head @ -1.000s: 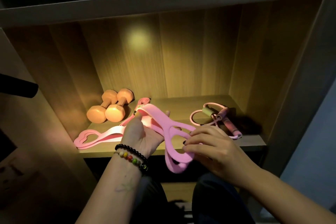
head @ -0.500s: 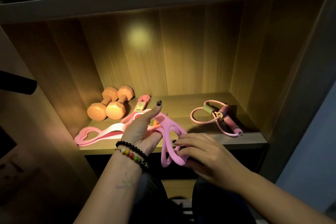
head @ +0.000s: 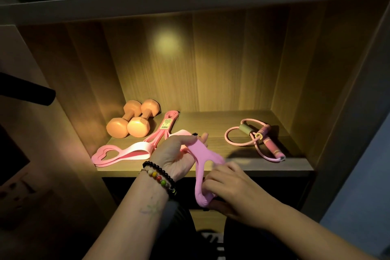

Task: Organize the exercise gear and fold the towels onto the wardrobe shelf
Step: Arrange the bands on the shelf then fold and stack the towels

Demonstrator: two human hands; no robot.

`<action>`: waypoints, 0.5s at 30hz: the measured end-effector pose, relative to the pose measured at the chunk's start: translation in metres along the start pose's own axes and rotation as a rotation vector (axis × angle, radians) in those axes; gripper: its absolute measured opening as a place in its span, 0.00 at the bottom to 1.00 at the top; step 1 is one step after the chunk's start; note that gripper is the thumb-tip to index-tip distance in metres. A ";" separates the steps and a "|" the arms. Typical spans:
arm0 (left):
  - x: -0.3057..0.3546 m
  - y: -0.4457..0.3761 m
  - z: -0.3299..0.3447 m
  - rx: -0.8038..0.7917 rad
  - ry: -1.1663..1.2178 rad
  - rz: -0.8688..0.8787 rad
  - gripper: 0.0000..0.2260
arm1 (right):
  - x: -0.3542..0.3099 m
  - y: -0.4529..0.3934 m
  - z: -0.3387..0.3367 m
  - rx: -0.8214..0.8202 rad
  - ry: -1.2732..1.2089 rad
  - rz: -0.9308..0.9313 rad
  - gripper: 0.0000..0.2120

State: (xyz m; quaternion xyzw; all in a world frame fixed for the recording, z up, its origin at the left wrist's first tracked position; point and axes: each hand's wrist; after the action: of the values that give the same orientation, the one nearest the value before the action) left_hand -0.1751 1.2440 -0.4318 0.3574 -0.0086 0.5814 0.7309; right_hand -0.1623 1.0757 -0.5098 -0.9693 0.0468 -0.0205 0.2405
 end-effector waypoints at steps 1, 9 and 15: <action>0.002 -0.001 -0.004 -0.018 -0.010 -0.022 0.11 | 0.000 -0.001 -0.001 0.001 -0.019 0.019 0.11; -0.006 0.020 -0.038 -0.120 -0.427 -0.168 0.21 | -0.004 -0.021 -0.017 0.667 -0.760 0.673 0.13; -0.021 0.024 -0.042 -0.109 -0.520 -0.049 0.17 | -0.004 -0.032 -0.016 0.877 -0.958 0.947 0.15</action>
State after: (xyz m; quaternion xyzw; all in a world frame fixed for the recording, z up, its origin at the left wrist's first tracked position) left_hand -0.2198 1.2509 -0.4596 0.4550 -0.2185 0.4508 0.7363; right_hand -0.1643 1.0972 -0.4806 -0.5672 0.3324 0.4852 0.5766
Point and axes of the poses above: each hand's wrist, its own y-axis away from the middle knuckle, its own z-axis out of the palm, x = y × z, and after that the axes turned 10 degrees about -z, right-handed
